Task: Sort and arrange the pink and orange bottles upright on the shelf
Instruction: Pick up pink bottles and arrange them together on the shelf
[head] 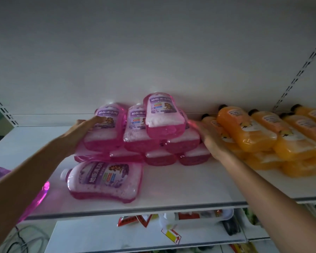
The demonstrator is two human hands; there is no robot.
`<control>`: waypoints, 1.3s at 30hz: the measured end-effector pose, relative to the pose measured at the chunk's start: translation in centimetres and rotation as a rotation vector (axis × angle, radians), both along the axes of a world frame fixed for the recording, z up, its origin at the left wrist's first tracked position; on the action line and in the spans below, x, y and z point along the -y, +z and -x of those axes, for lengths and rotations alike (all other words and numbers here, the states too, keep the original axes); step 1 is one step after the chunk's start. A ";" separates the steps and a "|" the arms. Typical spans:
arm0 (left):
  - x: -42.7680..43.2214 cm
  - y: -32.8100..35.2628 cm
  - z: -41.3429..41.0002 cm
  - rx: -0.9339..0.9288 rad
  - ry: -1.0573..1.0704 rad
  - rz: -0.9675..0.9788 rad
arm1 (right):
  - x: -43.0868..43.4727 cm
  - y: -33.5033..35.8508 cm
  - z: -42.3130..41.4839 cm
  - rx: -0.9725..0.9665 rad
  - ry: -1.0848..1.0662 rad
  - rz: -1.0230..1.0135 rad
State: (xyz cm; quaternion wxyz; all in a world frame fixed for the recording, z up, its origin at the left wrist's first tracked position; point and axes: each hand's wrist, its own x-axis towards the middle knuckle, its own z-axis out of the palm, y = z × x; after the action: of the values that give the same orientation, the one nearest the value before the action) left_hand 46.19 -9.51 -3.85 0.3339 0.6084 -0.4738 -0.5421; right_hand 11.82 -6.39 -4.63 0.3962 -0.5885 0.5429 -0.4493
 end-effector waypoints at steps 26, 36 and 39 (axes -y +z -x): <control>-16.2 3.0 -6.4 0.926 0.822 0.096 | -0.6 10.3 -14.8 -0.205 0.037 0.542; -18.5 -0.1 -8.4 0.679 0.492 -0.059 | -2.7 1.8 -34.2 -0.426 0.792 -0.122; -18.1 0.1 -9.3 0.868 0.354 -0.045 | -1.2 1.1 -35.6 -0.374 0.886 -0.267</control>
State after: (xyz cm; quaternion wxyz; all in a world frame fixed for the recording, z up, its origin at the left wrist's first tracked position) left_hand 55.44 8.63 -3.77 0.1787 0.8575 -0.4467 -0.1825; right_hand 47.38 -5.22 -3.48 0.5170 -0.7771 0.3552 -0.0511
